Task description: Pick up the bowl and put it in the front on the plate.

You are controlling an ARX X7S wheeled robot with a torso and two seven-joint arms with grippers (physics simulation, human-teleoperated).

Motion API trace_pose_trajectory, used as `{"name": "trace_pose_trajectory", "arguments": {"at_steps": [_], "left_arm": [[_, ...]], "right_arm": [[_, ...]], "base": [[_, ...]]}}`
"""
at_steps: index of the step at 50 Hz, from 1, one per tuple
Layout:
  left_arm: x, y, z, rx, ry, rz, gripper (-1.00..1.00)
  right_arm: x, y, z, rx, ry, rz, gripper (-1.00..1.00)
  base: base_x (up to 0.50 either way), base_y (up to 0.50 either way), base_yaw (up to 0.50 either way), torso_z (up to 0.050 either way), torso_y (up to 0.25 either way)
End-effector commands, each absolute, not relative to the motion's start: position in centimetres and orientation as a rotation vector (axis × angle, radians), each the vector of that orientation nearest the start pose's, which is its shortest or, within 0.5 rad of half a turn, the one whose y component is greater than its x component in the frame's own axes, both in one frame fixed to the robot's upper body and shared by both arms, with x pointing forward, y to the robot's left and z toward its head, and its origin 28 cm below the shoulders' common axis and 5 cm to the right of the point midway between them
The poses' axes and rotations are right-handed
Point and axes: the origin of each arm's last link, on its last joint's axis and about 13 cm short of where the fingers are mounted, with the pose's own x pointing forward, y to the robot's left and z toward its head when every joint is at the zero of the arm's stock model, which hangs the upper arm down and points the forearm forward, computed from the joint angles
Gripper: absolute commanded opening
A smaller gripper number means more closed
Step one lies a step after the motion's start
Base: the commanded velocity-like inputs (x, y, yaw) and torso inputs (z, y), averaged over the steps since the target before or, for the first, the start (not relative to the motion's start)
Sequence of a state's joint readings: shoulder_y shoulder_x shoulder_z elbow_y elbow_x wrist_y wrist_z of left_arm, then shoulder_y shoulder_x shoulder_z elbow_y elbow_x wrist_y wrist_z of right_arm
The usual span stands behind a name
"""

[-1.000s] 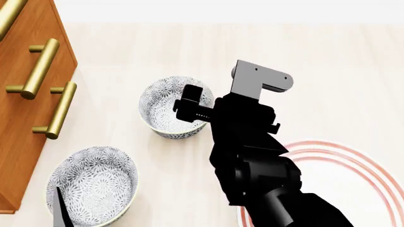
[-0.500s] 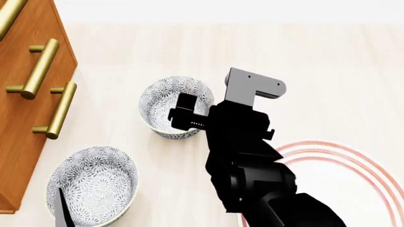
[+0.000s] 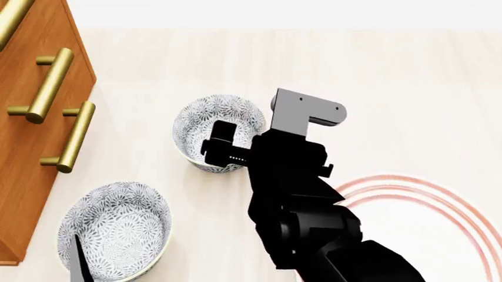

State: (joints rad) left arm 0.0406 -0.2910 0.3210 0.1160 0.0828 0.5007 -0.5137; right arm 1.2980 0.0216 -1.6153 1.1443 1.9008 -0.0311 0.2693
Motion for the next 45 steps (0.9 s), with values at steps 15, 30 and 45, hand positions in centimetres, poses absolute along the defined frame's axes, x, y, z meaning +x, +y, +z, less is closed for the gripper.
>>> {"name": "trace_pose_trajectory", "arguments": {"at_steps": [15,30,45], "left_arm": [[19.29,20.01,5.55,0.115,-0.581,0.082,1.0],[19.35,20.01,5.45,0.115,-0.575,0.079,1.0],[19.39,20.05,5.45,0.115,-0.568,0.082,1.0]], "right_arm": [[40.26,-1.51,14.3,0.33,0.363,0.141,1.0],[40.01,-1.05,14.29,0.336,0.383,0.156,1.0],[39.95,-1.02,14.32,0.337,0.408,0.149,1.0]], "base": [[0.0,0.0,0.0,0.0,0.0],[0.0,0.0,0.0,0.0,0.0],[0.0,0.0,0.0,0.0,0.0]]}}
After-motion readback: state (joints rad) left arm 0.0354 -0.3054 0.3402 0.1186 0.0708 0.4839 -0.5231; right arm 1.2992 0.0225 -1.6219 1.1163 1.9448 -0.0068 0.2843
